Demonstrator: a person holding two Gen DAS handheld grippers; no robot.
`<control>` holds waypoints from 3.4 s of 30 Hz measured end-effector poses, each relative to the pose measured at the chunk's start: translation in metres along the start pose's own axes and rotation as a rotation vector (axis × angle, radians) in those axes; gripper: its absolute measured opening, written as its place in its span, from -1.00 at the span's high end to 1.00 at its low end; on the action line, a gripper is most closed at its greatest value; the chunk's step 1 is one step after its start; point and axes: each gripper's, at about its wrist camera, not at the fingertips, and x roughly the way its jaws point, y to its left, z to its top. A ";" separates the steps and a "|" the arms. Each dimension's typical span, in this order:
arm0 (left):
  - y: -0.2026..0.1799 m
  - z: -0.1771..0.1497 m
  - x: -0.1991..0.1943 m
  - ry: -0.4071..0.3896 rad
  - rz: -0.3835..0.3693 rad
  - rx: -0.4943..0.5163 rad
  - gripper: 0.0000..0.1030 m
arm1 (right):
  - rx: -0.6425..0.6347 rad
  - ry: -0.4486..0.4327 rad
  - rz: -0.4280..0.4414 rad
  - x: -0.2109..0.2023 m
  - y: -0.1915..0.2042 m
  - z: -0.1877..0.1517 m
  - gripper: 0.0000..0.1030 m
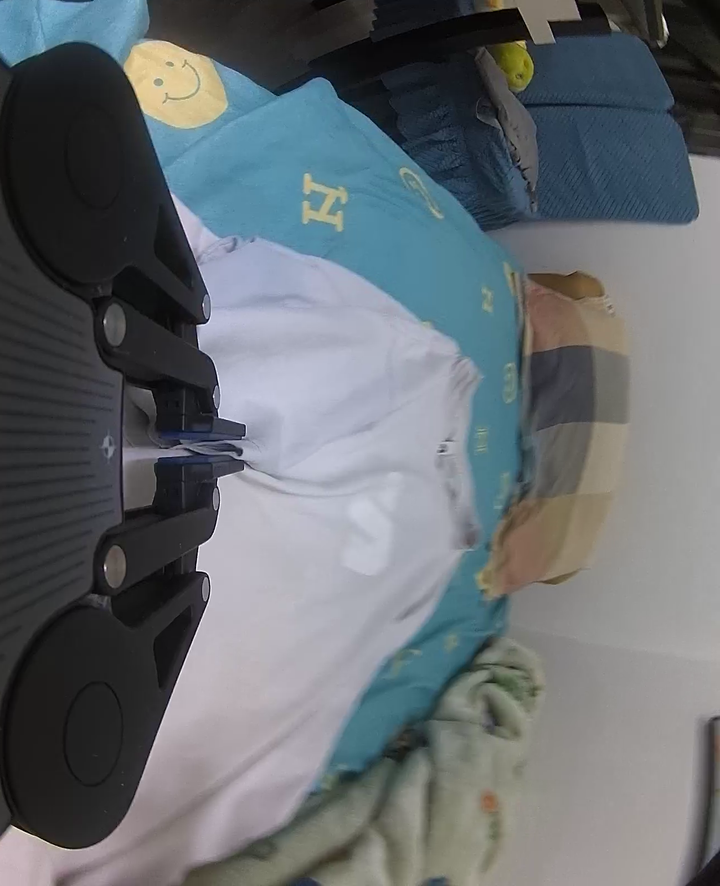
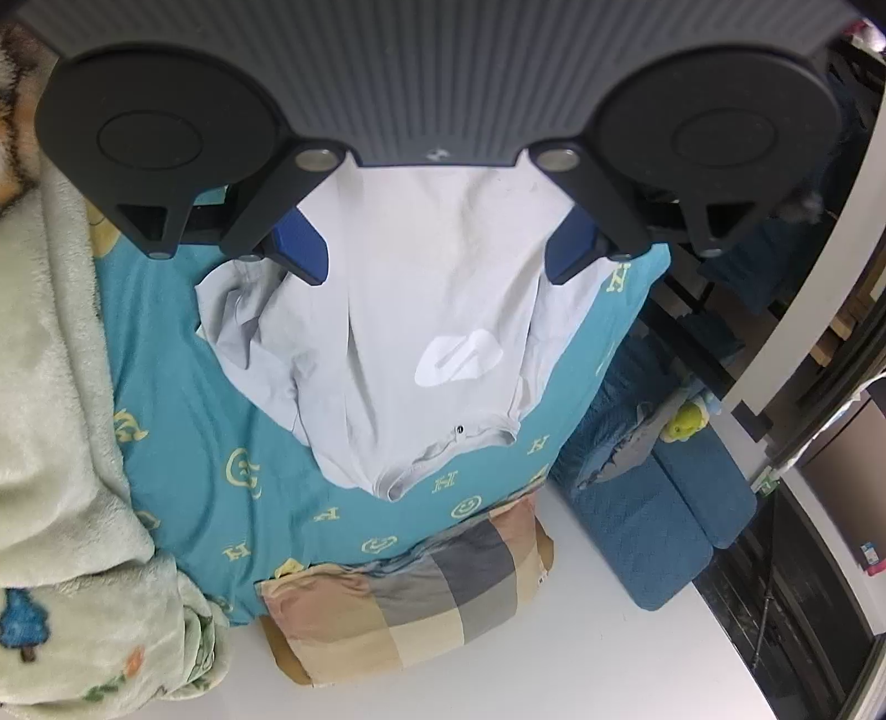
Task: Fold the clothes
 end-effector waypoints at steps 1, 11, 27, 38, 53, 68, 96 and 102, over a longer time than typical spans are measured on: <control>0.004 0.004 -0.005 -0.017 -0.014 -0.041 0.89 | -0.002 0.004 0.000 0.001 0.000 0.000 -0.68; 0.051 0.048 -0.054 -0.174 -0.012 -0.288 0.98 | -0.022 0.028 -0.008 -0.005 0.004 -0.005 -0.68; 0.105 0.120 -0.035 -0.128 0.041 -0.149 0.98 | -0.067 0.107 -0.032 0.040 0.017 -0.007 -0.68; 0.032 0.052 -0.018 0.044 -0.075 -0.074 -0.08 | -0.041 0.123 -0.024 0.048 0.013 -0.007 -0.68; 0.010 0.012 0.007 0.136 -0.080 -0.026 0.86 | 0.023 0.131 -0.041 0.040 -0.004 -0.009 -0.68; -0.002 0.017 -0.005 0.112 -0.136 0.000 0.91 | 0.011 0.164 -0.068 0.050 -0.005 -0.014 -0.68; 0.028 0.030 -0.028 -0.040 0.114 0.022 0.96 | 0.034 0.207 -0.063 0.057 -0.007 -0.021 -0.68; 0.094 0.107 -0.056 -0.241 0.238 -0.125 0.96 | 0.018 0.222 -0.069 0.059 -0.004 -0.027 -0.68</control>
